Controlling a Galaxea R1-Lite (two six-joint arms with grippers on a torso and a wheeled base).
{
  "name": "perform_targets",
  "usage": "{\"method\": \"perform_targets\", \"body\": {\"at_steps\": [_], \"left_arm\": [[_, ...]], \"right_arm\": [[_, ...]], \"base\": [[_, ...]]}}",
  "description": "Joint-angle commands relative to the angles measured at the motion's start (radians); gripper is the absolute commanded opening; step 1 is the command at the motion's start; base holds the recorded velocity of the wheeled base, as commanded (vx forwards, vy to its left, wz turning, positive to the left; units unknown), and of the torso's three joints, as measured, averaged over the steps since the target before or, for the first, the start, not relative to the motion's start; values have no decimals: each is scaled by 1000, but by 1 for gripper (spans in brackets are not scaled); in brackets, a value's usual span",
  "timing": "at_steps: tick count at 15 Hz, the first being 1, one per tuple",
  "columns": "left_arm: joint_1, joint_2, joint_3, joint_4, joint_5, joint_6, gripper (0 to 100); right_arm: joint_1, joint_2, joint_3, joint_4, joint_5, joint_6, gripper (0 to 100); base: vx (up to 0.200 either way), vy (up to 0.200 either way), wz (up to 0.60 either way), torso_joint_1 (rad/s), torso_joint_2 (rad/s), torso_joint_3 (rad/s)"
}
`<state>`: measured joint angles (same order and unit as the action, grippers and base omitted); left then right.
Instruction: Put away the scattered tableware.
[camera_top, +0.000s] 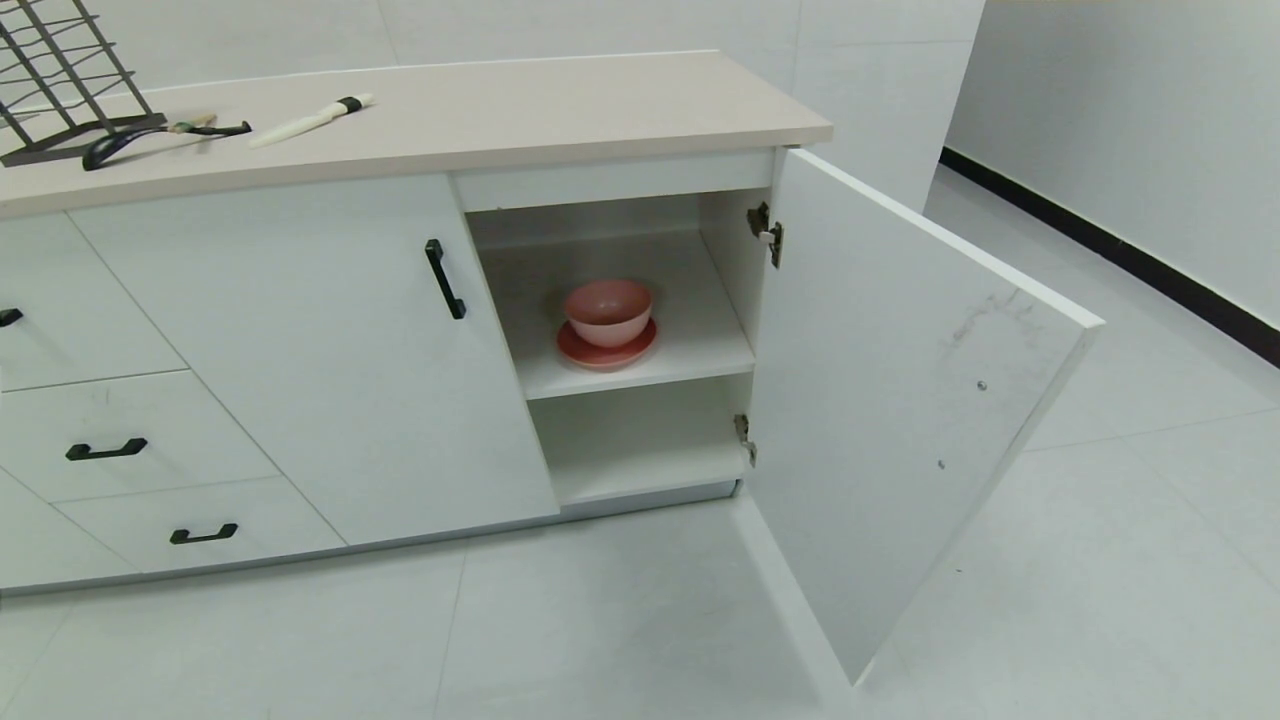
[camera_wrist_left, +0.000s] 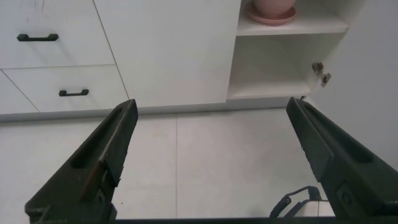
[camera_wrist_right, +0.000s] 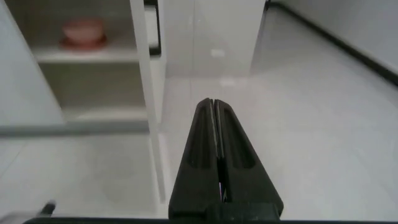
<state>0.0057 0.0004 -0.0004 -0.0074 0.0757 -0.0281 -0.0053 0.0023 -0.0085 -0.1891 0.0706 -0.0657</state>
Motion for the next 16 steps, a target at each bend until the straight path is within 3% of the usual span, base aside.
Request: {"method": "perform_targets", "body": {"at_steps": [1, 3, 4, 6, 7, 10, 14, 16], "left_arm": [[0, 0, 0, 0, -2, 14, 100], [0, 0, 0, 1, -7, 23, 100], [0, 0, 0, 1, -7, 19, 100], [0, 0, 0, 1, -7, 16, 100], [0, 0, 0, 0, -7, 10, 100], [0, 0, 0, 0, -4, -9, 100], [0, 0, 0, 0, -5, 5, 100], [0, 0, 0, -6, -7, 42, 100]], "right_arm": [[-7, 91, -84, 4, 3, -2, 0], [4, 295, -209, -53, 24, -14, 0], [8, 409, -255, -170, 55, -29, 0], [5, 762, -277, -638, 132, -54, 0], [-41, 923, -240, -808, 204, -62, 0], [-94, 1153, -246, -920, 316, -92, 0], [-90, 1371, -269, -1013, 386, -117, 0], [-41, 1423, -321, -1023, 417, -137, 0]], "base": [[0, 0, 0, 0, 0, 0], [0, 0, 0, 0, 0, 0], [0, 0, 0, 0, 0, 0], [0, 0, 0, 0, 0, 0], [0, 0, 0, 0, 0, 0], [0, 0, 0, 0, 0, 0], [0, 0, 0, 0, 0, 0], [0, 0, 0, 0, 0, 0]]}}
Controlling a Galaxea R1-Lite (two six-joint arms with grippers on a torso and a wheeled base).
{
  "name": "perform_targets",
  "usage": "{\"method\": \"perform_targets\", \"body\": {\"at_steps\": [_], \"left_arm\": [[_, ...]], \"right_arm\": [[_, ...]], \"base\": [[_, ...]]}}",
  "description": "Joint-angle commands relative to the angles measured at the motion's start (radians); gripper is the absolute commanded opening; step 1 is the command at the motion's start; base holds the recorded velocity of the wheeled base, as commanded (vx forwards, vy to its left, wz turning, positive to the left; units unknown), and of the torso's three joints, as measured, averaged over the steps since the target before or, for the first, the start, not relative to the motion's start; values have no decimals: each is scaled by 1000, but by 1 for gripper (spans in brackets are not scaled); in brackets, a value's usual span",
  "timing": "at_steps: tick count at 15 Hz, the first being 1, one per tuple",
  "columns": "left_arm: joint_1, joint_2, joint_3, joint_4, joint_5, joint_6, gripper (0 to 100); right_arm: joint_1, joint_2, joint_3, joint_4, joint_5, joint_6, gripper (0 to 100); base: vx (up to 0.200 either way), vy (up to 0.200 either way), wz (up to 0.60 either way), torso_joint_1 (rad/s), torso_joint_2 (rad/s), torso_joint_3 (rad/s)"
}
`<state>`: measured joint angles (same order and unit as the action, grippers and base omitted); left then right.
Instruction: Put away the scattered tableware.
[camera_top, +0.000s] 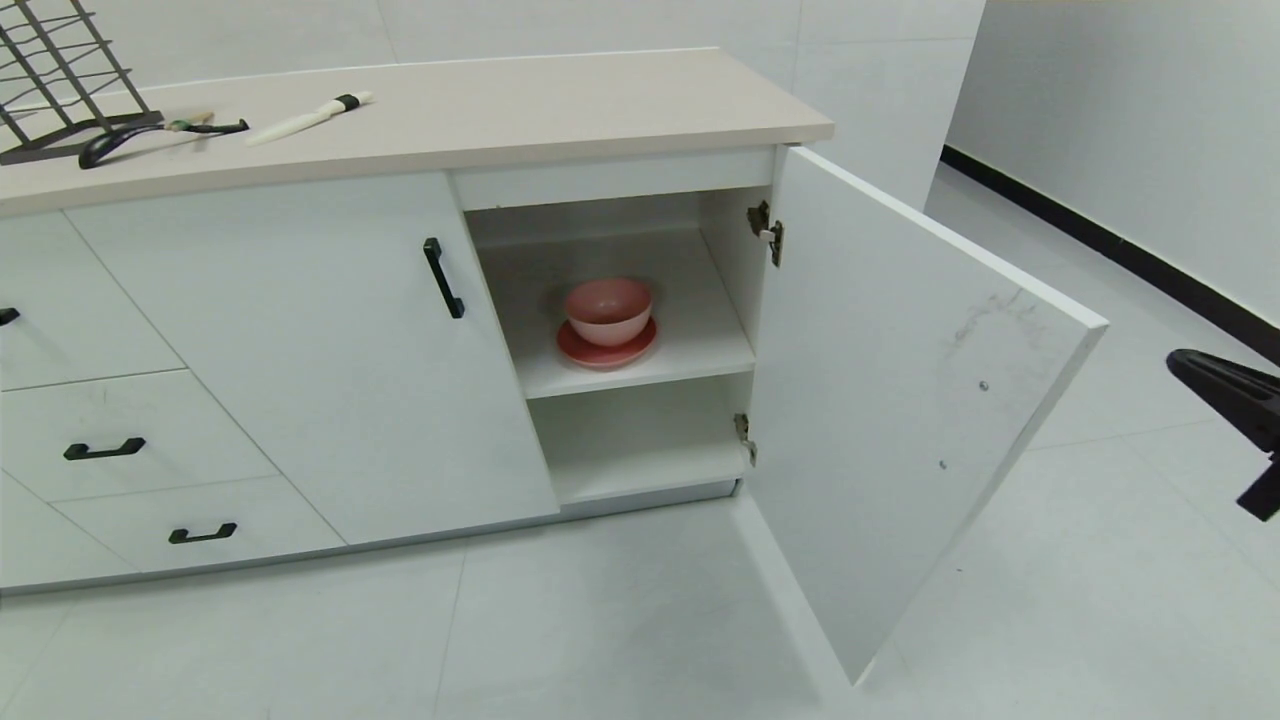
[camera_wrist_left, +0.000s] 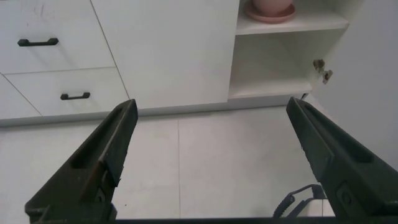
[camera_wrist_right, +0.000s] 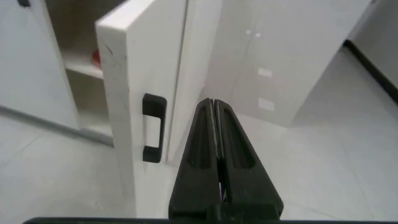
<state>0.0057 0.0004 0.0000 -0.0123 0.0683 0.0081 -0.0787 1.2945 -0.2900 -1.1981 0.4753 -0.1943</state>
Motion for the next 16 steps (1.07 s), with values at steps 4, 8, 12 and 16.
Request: {"method": "perform_targets", "body": {"at_steps": [4, 8, 12, 16], "left_arm": [[0, 0, 0, -3, 2, 9, 100], [0, 0, 0, 3, 4, -3, 100], [0, 0, 0, 3, 4, -3, 100], [0, 0, 0, 5, 4, -2, 100]], "right_arm": [[117, 269, -166, -41, 34, -13, 0], [168, 299, -182, -51, 35, -13, 0], [209, 302, -182, -52, 35, -14, 0], [297, 336, -192, -58, 35, -17, 0]], "base": [[0, 0, 0, 0, 0, 0], [0, 0, 0, 0, 0, 0], [0, 0, 0, 0, 0, 0], [0, 0, 0, 0, 0, 0]]}}
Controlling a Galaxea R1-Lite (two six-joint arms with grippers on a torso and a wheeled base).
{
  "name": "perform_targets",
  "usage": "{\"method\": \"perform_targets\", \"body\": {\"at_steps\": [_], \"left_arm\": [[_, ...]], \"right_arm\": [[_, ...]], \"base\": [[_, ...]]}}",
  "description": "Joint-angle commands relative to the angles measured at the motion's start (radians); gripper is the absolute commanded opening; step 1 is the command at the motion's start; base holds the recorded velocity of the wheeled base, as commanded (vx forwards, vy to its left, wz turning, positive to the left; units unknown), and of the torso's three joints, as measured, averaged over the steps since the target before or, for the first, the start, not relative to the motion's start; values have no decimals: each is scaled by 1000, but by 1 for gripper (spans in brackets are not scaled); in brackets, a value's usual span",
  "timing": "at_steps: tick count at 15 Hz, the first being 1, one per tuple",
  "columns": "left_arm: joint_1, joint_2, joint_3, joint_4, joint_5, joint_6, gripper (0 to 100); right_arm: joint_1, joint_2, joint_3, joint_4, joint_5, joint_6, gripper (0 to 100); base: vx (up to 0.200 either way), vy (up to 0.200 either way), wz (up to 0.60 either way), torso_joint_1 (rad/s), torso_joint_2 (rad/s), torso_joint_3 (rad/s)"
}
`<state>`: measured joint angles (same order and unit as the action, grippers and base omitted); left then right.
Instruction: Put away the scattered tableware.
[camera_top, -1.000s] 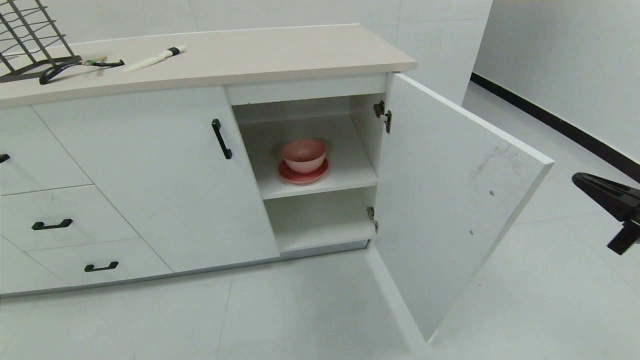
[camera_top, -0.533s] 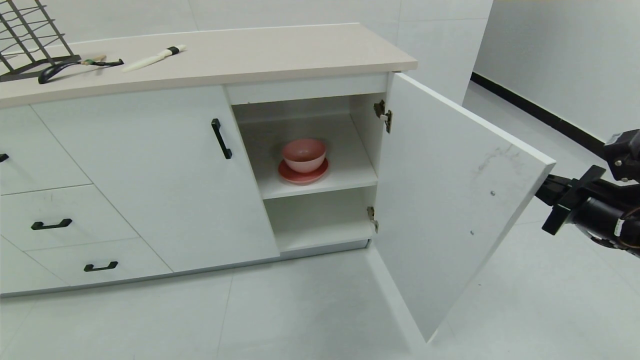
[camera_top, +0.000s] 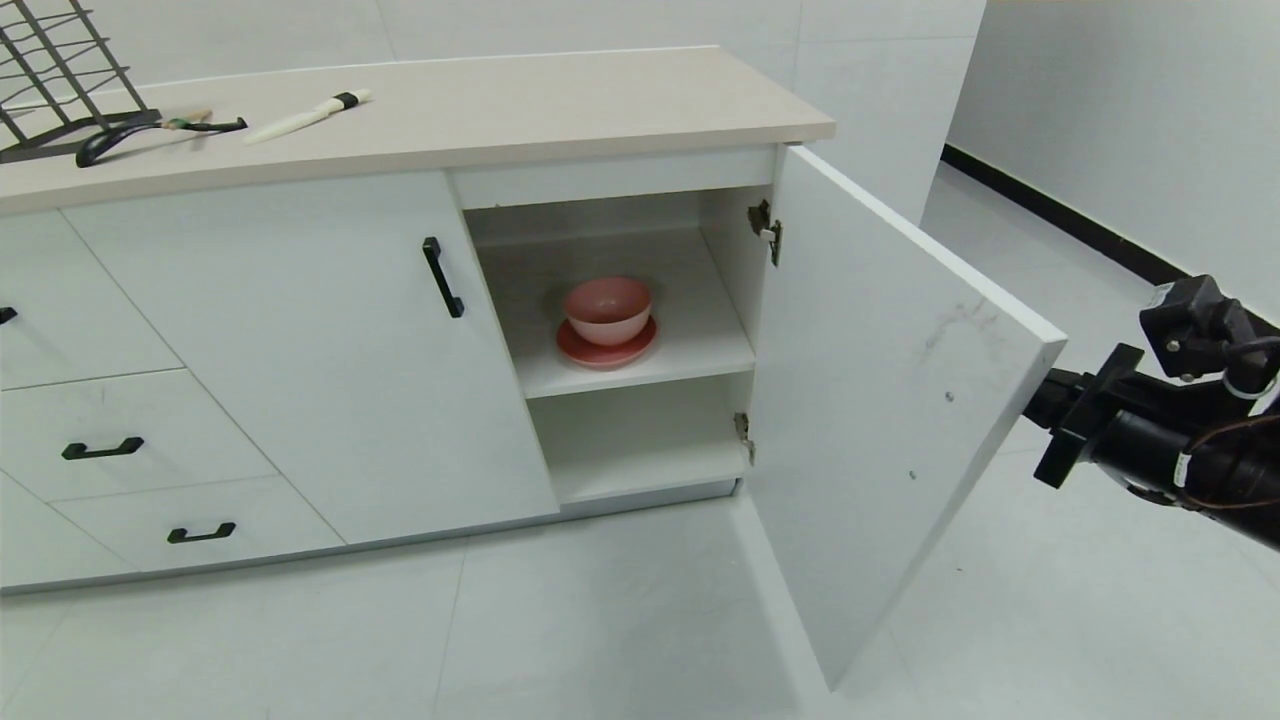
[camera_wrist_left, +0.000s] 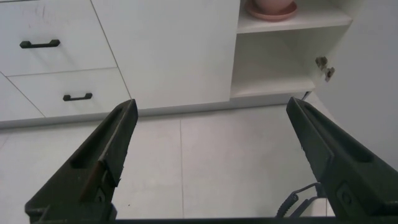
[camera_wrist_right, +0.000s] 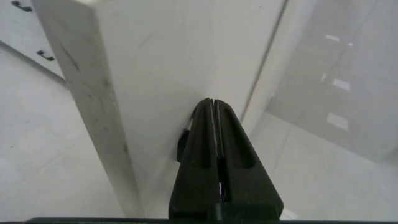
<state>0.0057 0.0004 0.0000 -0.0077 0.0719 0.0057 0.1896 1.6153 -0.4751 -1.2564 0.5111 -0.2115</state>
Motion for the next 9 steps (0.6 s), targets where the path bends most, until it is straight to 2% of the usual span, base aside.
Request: {"method": "perform_targets", "body": {"at_steps": [1, 9], "left_arm": [[0, 0, 0, -2, 0, 0, 100], [0, 0, 0, 0, -1, -3, 100]], "right_arm": [[44, 25, -17, 0, -2, 0, 0], [186, 89, -103, -1, -2, 6, 0]], "base": [[0, 0, 0, 0, 0, 0], [0, 0, 0, 0, 0, 0]]}}
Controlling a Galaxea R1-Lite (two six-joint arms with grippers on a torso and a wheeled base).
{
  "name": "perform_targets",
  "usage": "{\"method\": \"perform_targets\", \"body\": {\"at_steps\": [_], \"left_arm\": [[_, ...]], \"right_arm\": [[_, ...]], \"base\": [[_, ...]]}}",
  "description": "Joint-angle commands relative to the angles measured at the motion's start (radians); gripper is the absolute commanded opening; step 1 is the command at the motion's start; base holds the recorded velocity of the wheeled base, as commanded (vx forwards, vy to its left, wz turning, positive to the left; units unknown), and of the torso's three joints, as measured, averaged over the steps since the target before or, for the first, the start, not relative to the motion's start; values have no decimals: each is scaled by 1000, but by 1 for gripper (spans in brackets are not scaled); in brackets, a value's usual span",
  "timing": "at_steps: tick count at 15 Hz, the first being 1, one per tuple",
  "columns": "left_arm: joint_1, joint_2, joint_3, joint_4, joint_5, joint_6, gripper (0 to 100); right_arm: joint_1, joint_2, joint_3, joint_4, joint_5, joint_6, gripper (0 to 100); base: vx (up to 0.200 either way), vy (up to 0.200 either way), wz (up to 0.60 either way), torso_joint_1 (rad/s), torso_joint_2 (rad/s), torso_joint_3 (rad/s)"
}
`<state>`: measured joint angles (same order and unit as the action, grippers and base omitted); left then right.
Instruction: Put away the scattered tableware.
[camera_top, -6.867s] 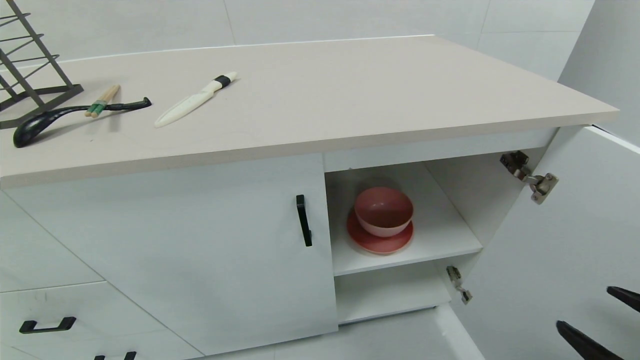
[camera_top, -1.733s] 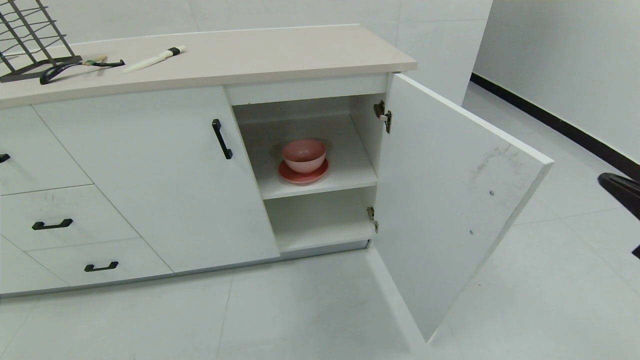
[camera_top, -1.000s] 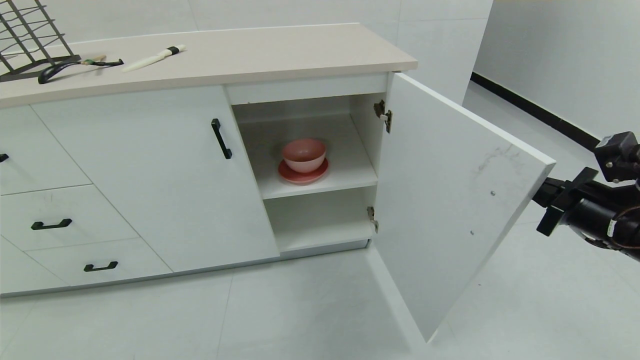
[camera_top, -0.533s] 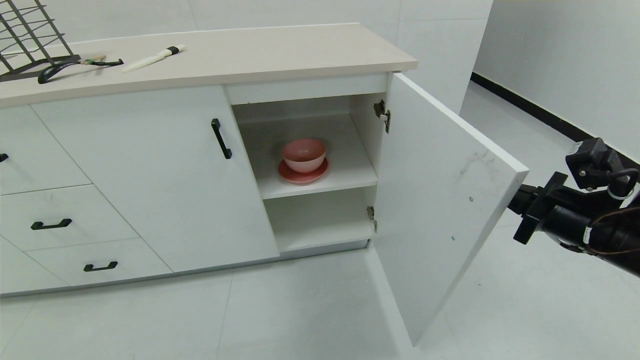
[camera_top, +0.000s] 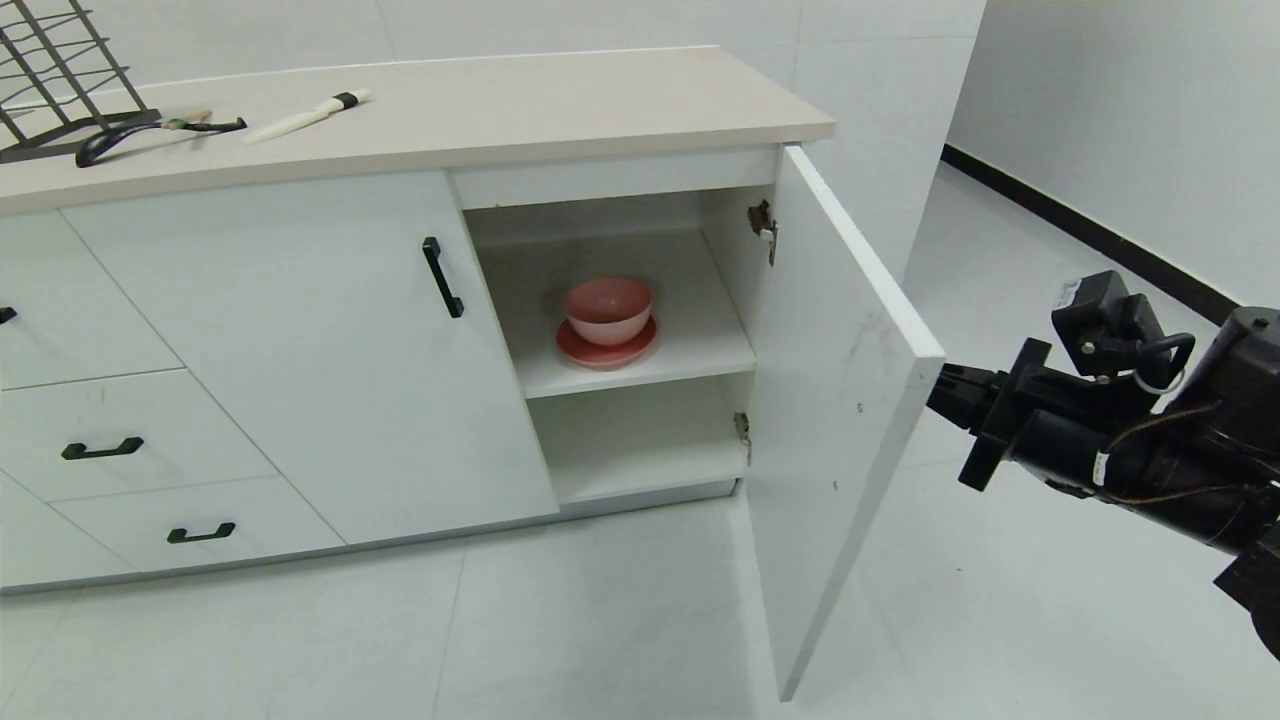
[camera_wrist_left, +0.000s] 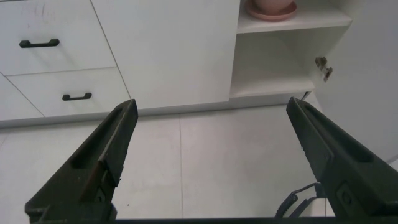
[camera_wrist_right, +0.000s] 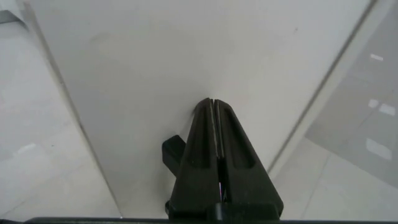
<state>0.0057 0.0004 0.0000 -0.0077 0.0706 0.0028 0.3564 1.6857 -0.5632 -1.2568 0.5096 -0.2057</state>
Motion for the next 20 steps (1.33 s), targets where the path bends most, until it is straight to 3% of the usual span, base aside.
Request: {"method": "perform_targets", "body": {"at_steps": [1, 13, 20], "left_arm": [[0, 0, 0, -2, 0, 0, 100], [0, 0, 0, 0, 0, 0, 100], [0, 0, 0, -2, 0, -6, 100]], "right_arm": [[29, 28, -24, -1, 0, 0, 0], [174, 233, -257, -23, -2, 2, 0], [204, 315, -394, -29, -2, 2, 0]], "base": [[0, 0, 0, 0, 0, 0], [0, 0, 0, 0, 0, 0], [0, 0, 0, 0, 0, 0]]}}
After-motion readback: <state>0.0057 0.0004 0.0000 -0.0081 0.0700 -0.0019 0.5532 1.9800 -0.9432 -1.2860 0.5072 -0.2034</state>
